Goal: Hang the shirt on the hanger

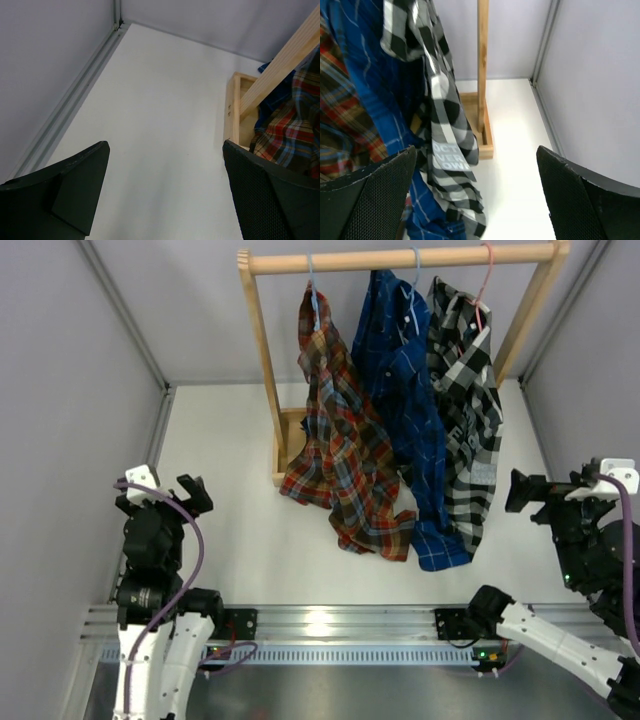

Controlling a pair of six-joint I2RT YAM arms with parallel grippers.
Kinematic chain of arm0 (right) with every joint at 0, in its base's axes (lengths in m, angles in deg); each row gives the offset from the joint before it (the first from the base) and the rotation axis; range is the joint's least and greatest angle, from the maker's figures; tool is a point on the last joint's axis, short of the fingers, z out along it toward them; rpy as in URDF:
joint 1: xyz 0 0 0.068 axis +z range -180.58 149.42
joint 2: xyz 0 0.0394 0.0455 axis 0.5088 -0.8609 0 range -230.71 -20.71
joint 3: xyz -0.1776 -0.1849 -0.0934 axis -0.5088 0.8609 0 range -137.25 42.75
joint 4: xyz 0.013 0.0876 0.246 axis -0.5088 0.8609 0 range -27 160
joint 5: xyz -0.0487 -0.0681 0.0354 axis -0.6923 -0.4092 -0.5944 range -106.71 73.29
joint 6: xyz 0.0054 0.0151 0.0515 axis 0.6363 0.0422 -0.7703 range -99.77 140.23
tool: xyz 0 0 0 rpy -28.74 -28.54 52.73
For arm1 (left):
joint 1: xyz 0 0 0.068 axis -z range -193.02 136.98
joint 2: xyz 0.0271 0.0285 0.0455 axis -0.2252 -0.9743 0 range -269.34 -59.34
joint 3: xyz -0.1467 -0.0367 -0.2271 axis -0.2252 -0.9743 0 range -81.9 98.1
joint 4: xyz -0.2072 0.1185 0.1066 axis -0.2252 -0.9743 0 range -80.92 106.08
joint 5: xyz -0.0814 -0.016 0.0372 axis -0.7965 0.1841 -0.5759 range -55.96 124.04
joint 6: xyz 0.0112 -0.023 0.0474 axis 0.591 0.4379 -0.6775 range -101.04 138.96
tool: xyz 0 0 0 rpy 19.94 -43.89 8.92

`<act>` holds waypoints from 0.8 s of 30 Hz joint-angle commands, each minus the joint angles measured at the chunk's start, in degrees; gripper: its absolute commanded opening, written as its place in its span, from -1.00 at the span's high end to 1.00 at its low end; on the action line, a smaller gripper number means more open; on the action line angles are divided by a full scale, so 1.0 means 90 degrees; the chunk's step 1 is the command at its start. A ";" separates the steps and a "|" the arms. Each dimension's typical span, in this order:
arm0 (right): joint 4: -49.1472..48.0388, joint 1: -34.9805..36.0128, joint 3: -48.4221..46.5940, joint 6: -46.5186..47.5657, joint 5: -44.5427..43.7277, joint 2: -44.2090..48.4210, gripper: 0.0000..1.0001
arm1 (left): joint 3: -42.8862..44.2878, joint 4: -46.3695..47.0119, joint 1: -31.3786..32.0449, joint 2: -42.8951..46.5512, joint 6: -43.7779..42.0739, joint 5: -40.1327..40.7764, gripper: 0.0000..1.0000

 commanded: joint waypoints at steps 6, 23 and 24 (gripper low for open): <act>0.0970 -0.0058 0.1047 -0.0354 -0.0347 0.0866 -0.99 | -0.0146 0.0180 0.0310 0.0347 -0.0233 -0.0266 -0.96; 0.1097 -0.0058 0.1595 -0.0376 -0.0865 0.1451 -0.99 | -0.0400 0.0258 0.0369 0.0640 -0.0184 -0.0314 -0.96; 0.1107 -0.0058 0.1692 -0.0376 -0.0865 0.1481 -0.99 | -0.0409 0.0258 0.0369 0.0640 -0.0174 -0.0323 -0.96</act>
